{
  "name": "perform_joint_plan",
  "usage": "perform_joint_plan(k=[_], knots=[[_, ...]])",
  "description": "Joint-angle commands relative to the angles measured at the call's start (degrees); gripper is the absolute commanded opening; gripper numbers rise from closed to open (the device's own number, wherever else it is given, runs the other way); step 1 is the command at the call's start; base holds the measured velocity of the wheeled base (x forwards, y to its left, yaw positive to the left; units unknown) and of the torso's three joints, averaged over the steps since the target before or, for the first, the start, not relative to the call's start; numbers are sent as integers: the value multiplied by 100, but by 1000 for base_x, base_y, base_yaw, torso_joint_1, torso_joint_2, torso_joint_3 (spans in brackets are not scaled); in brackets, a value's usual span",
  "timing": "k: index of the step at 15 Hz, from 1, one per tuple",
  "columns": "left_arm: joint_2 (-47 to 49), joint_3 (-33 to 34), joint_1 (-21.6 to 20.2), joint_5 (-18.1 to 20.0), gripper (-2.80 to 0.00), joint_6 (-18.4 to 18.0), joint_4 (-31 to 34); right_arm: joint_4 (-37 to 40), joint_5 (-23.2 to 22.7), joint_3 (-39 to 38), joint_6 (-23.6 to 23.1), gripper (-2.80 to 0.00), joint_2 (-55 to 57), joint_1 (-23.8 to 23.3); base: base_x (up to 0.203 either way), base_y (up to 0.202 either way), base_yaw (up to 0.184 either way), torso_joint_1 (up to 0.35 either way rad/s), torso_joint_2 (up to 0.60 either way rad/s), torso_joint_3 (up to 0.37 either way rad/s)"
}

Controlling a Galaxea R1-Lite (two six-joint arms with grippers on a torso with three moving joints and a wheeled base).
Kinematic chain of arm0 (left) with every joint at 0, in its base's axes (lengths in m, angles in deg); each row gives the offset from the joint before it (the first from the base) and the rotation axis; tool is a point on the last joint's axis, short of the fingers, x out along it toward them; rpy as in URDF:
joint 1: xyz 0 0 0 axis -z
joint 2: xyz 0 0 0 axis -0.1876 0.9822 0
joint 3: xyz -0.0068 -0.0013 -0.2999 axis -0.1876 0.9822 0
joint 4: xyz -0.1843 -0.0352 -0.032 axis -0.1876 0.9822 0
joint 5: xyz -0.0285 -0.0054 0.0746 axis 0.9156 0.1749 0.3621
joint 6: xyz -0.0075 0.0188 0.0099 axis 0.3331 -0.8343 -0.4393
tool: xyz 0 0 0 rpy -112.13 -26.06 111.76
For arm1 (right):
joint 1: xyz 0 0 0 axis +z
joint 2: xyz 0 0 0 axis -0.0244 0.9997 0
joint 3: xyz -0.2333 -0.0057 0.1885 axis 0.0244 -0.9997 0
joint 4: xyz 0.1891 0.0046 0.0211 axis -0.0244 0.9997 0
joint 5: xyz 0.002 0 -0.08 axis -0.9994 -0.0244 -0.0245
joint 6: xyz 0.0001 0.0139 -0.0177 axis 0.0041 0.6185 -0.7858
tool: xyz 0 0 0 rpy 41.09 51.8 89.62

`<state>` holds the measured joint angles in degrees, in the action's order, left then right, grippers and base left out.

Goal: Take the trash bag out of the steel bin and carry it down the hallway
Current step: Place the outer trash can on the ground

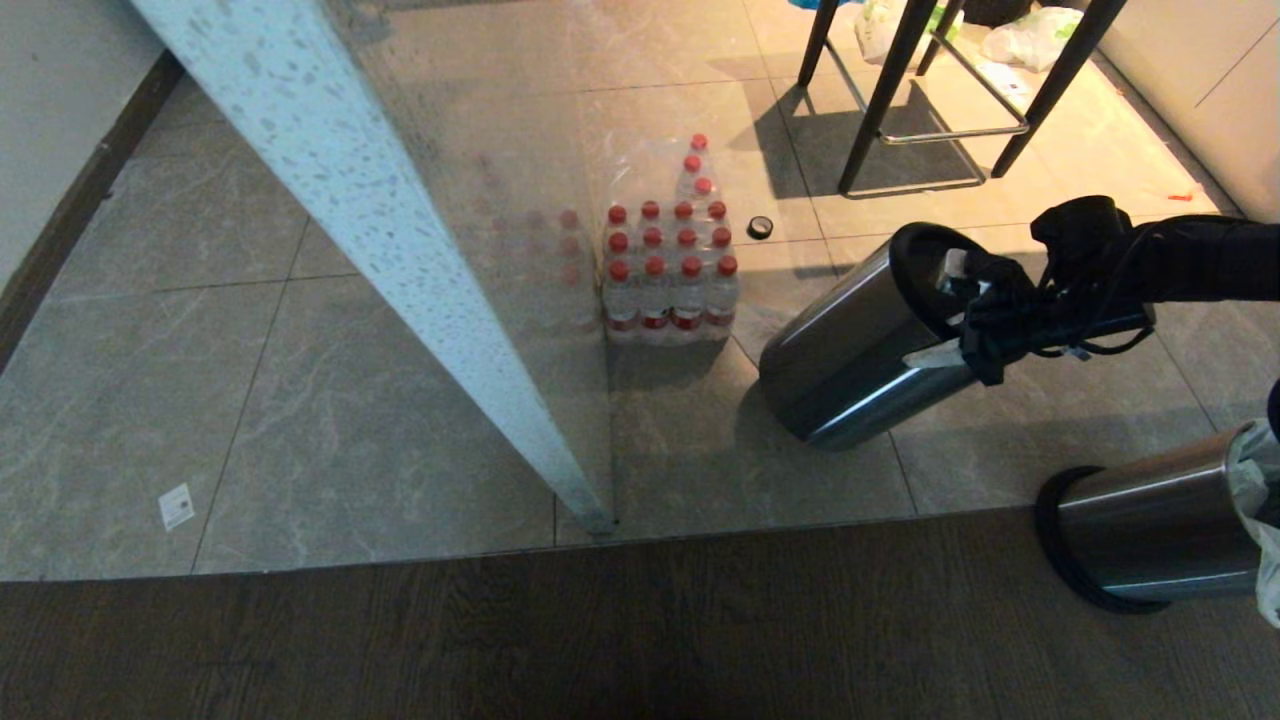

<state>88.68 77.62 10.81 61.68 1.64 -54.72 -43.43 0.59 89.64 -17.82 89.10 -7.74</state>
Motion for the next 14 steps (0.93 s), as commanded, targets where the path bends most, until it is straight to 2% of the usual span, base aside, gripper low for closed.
perform_joint_plan(k=[1, 3, 8, 10, 14], knots=[[0, 0, 0, 3, -280, 0, 0, 215, 172, -5, -926, -280, 8, -8, 0, 0, 0, 0, 0, 0], [0, 0, 0, -4, -280, 0, 0, 335, 385, 3, -1564, -280, 86, -13, 0, 0, 0, 0, 0, 0], [0, 0, 0, 3, -280, 0, 0, 511, 419, 3, -2504, -280, 214, -34, 0, 0, 0, 0, 0, 0], [0, 0, 0, 3, -280, 0, 0, 548, 444, 4, -3021, -280, 333, -36, 0, 0, 0, 0, 0, 0], [0, 0, 0, -5, -280, 0, 0, 1172, 525, 30, -3575, -280, 389, -42, 0, 0, 0, 0, 0, 0]])
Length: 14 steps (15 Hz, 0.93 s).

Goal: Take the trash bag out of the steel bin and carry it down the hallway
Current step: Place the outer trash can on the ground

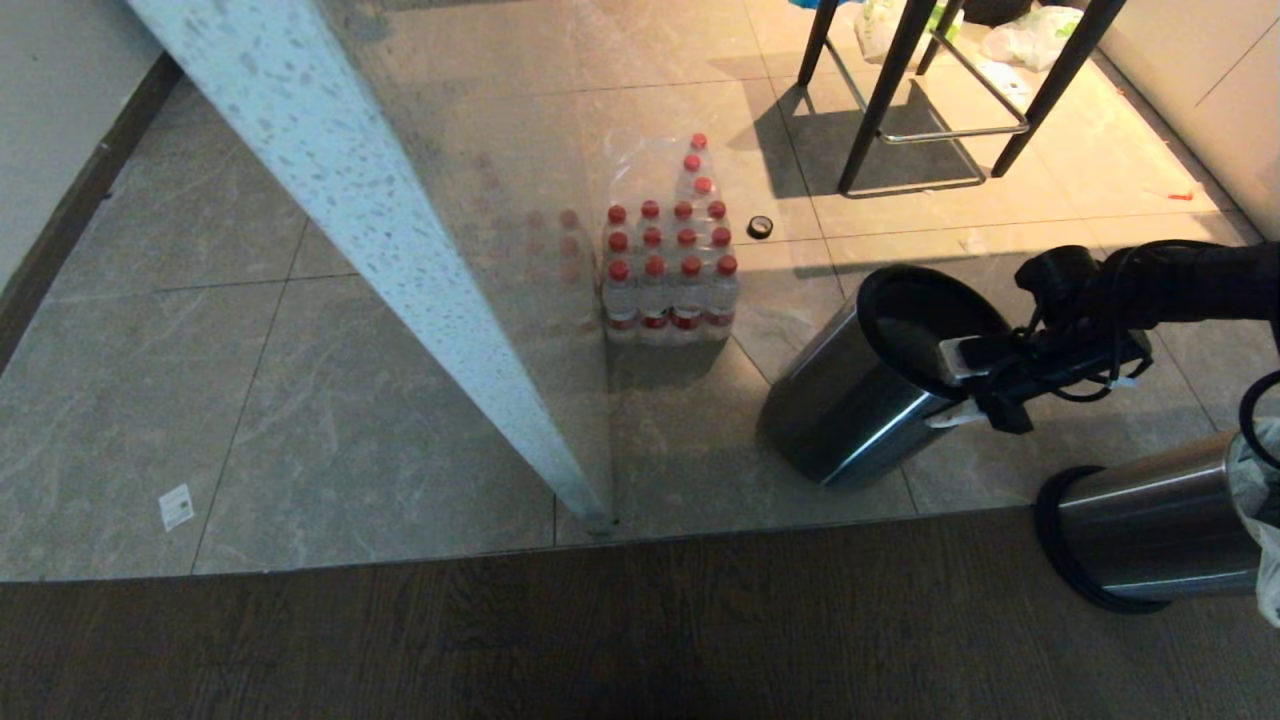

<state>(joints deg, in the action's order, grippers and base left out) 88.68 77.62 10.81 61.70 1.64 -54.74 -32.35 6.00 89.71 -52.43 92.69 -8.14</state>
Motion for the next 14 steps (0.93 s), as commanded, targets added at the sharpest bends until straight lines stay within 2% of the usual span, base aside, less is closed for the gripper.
perform_joint_plan(k=[1, 5, 8, 14], knots=[[0, 0, 0, -4, -280, 0, 2, 70, 2, 23, -149, -280, -2, -3, 0, 0, 0, 0, 0, 0], [0, 0, 0, 0, -280, 0, 2, 107, 185, 58, -181, -280, -49, 23, 0, 0, 0, 0, 0, 0], [0, 0, 0, -1, -280, 0, 2, 205, 463, 50, -379, -280, -49, 47, 0, 0, 0, 0, 0, 0], [0, 0, 0, 1, -280, 0, 2, 204, 589, 49, -362, -280, -5, 431, 0, 0, 0, 0, 0, 0]])
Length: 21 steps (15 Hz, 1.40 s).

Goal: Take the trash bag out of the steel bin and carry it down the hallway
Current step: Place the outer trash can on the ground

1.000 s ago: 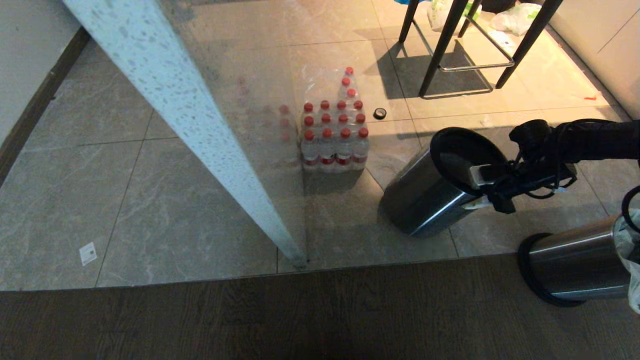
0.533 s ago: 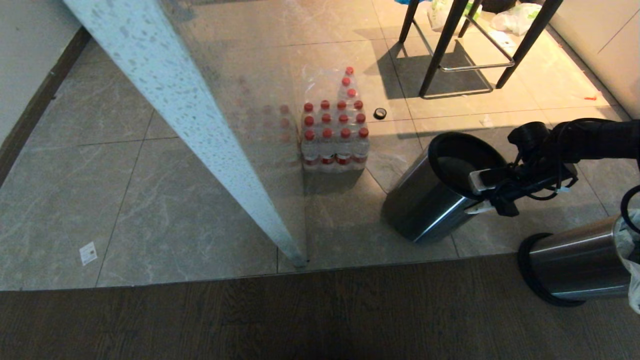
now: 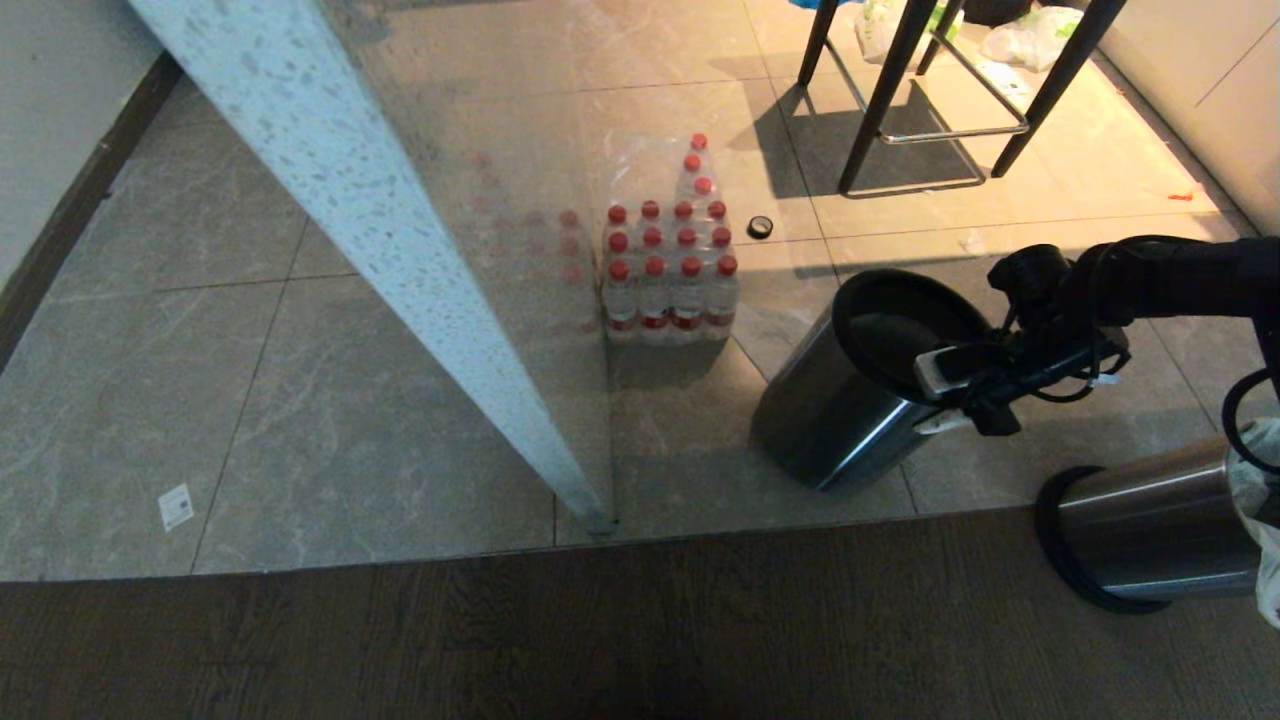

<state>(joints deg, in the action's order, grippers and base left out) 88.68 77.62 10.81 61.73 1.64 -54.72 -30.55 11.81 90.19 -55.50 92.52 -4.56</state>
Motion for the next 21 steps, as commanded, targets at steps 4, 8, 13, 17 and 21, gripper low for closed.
perform_joint_plan(k=[4, 8, 13, 17, 21], knots=[[0, 0, 0, -2, -280, 0, 0, -17, 95, 18, -60, -280, 11, 185, 0, 0, 0, 0, 0, 0], [0, 0, 0, -2, -280, 0, 0, 0, 178, 20, -24, -280, 146, 185, 0, 0, 0, 0, 0, 0], [0, 0, 0, -2, -280, 0, 0, -212, 101, 20, 2, -280, 334, 153, 0, 0, 0, 0, 0, 0], [0, 0, 0, -2, -280, 0, 0, -221, -43, 20, 19, -280, 416, 141, 0, 0, 0, 0, 0, 0], [0, 0, 0, -10, -280, 0, 0, -210, -50, 15, 19, -280, 263, 4, 0, 0, 0, 0, 0, 0]])
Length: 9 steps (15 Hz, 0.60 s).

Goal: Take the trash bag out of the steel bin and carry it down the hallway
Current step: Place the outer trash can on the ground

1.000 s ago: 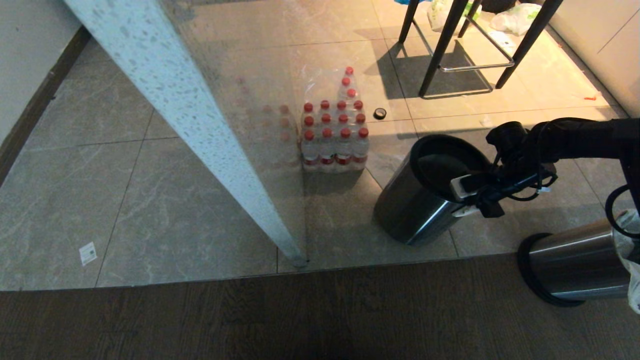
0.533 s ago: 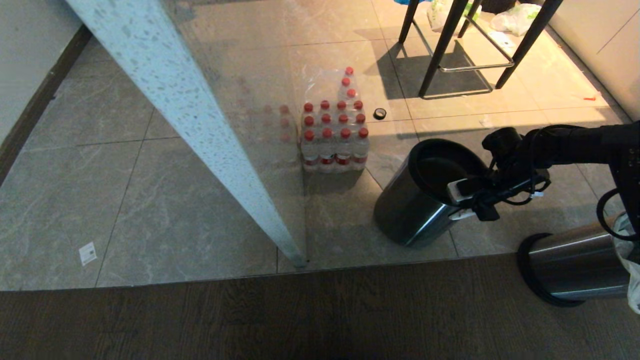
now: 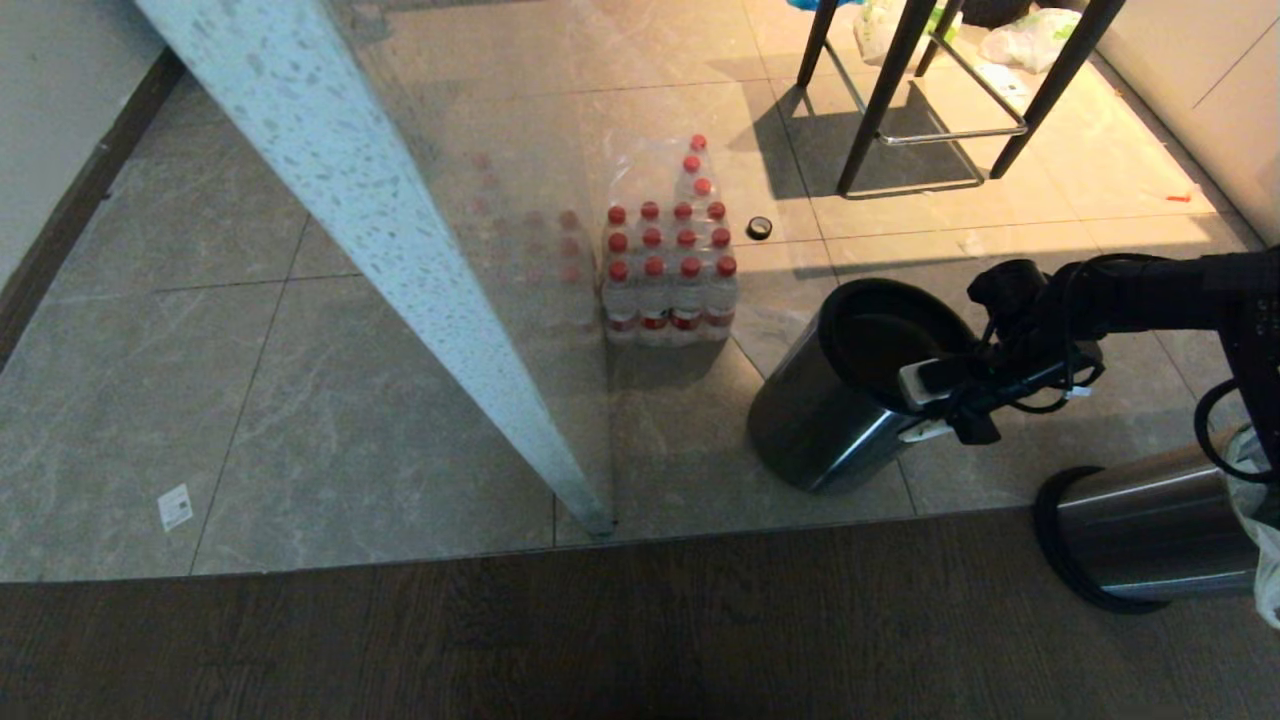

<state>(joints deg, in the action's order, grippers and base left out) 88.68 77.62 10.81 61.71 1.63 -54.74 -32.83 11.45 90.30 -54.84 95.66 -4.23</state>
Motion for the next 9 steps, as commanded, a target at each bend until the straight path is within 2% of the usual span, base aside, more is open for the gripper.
perform_joint_plan(k=[1, 7, 8, 9], knots=[[0, 0, 0, 0, -280, 1, 2, 18, -23, 1, -59, -280, -138, -94, 0, 0, 0, 0, 0, 0], [0, 0, 0, 0, -280, 1, 2, 248, -115, -35, -63, -280, -327, -280, 0, 0, 0, 0, 0, 0], [0, 0, 0, 0, -280, 1, 2, 227, -108, -35, -78, -47, -288, -280, 0, 0, 0, 0, 0, 0], [0, 0, 0, 0, -280, 1, 2, 232, -81, -35, -62, 0, -260, -280, 0, 0, 0, 0, 0, 0]])
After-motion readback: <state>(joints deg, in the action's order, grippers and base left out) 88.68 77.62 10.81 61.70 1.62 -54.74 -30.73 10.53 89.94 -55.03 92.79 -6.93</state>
